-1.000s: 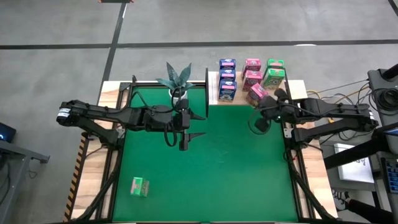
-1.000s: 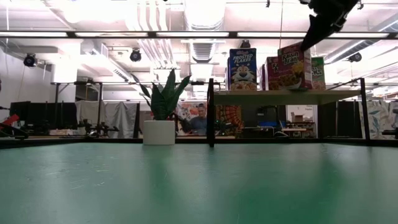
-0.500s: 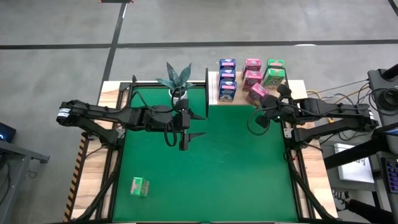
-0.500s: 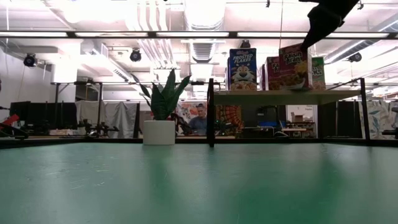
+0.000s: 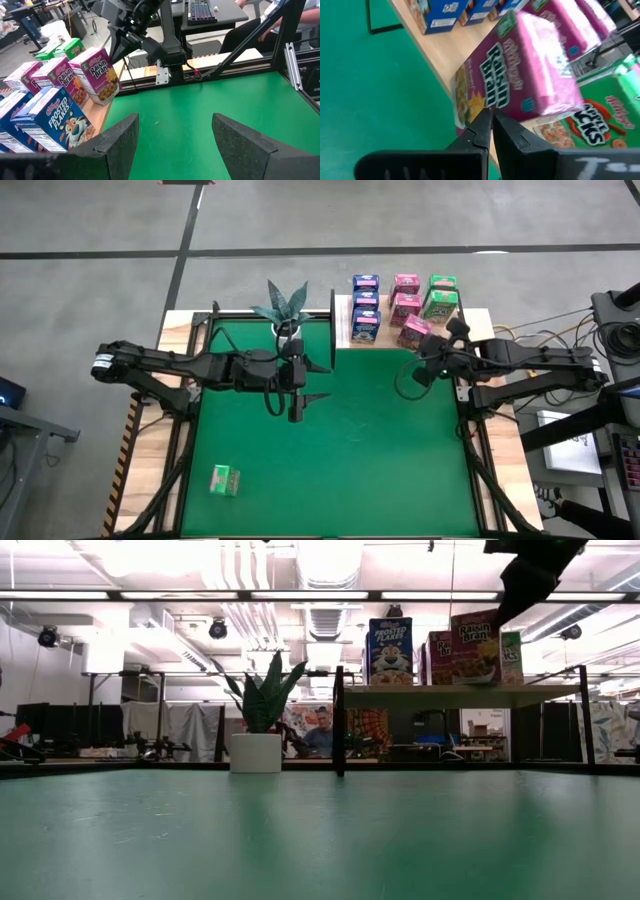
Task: Stack cereal on shelf
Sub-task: Put the pink cereal box on the shelf aligned with the other pink cereal boxes
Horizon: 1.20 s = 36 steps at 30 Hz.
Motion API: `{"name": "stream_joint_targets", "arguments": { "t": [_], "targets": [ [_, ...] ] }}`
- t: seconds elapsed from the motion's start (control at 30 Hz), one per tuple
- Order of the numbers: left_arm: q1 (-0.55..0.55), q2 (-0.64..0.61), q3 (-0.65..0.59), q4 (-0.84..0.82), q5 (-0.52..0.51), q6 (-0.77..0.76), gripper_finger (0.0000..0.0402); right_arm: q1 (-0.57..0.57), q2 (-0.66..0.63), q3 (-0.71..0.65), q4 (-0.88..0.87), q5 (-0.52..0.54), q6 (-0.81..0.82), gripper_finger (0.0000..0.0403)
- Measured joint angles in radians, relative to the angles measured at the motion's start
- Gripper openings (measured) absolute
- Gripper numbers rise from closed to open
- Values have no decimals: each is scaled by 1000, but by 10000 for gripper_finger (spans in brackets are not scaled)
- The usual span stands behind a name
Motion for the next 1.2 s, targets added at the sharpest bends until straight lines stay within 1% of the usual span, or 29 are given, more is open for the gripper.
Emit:
{"name": "stream_joint_targets", "arguments": {
  "t": [0.17,0.33,0.7,0.9,1.2],
  "targets": [
    [0,1,-5,2,0,0,235,0,9,-35,16,13,5,9],
    [0,7,-11,5,0,0,235,0,14,-64,21,111,4,9],
    [0,8,-11,11,0,0,235,0,35,-76,57,107,4,9],
    [0,8,-11,14,0,0,235,0,61,-78,71,175,-16,9],
    [0,8,-11,14,0,0,235,-27,98,-78,76,181,-53,9]
  ]
}}
